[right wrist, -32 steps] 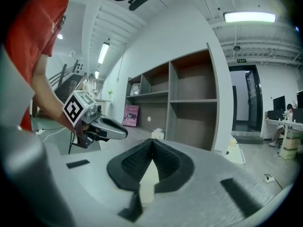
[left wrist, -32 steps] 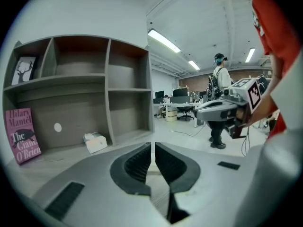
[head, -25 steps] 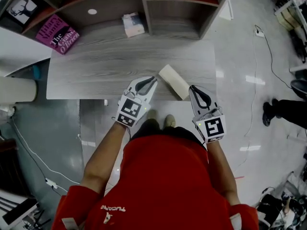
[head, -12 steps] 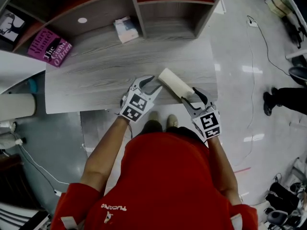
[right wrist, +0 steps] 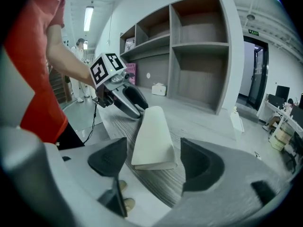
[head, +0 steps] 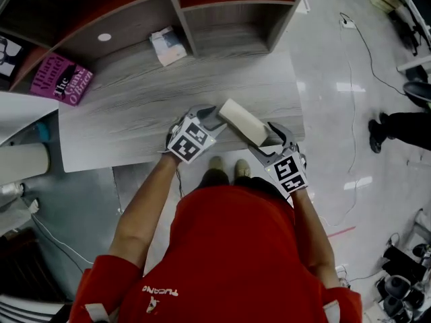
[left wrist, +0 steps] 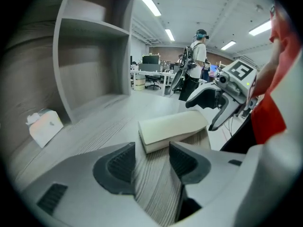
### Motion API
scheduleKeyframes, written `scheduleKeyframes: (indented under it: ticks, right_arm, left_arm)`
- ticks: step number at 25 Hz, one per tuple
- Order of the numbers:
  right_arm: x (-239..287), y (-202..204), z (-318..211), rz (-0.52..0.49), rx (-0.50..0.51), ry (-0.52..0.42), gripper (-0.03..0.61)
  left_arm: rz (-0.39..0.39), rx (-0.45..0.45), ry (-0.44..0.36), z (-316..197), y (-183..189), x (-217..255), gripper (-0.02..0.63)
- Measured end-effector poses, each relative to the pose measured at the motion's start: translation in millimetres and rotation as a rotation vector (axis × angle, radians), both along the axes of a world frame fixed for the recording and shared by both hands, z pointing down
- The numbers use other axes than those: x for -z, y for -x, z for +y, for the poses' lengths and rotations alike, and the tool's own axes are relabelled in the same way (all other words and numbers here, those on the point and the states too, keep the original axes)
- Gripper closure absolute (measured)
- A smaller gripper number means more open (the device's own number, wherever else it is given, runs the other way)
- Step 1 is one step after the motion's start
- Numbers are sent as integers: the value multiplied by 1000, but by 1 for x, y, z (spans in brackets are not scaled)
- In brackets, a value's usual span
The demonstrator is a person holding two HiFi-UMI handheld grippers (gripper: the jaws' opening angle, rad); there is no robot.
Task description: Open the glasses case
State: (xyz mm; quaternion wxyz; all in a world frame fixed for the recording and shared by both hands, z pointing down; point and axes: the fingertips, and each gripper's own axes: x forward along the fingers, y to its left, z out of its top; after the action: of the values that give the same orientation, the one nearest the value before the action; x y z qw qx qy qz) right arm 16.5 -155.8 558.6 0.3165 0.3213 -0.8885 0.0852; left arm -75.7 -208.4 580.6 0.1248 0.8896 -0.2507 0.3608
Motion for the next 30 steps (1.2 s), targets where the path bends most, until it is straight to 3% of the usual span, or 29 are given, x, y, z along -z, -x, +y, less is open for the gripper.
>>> scheduleKeyframes:
  ticks: [6, 10, 19, 22, 26, 30]
  right_arm:
    - [-13, -1, -1, 88, 37, 31, 221]
    - [-14, -2, -3, 87, 41, 32, 262]
    - [-2, -9, -9, -154, 7, 154, 273]
    - [12, -15, -15, -216, -16, 146, 316]
    - [28, -24, -24, -227, -36, 96, 371]
    - [40, -39, -39, -198, -94, 8, 499]
  left_arm:
    - [-36, -57, 39, 2, -7, -7, 414]
    - [-35, -56, 47, 2, -9, -7, 448]
    - [-32, -36, 30, 4, -9, -8, 459]
    - [-31, -32, 29, 4, -9, -8, 459]
    - [-27, -24, 21, 4, -8, -7, 459]
    - [-28, -13, 19, 4, -9, -8, 459]
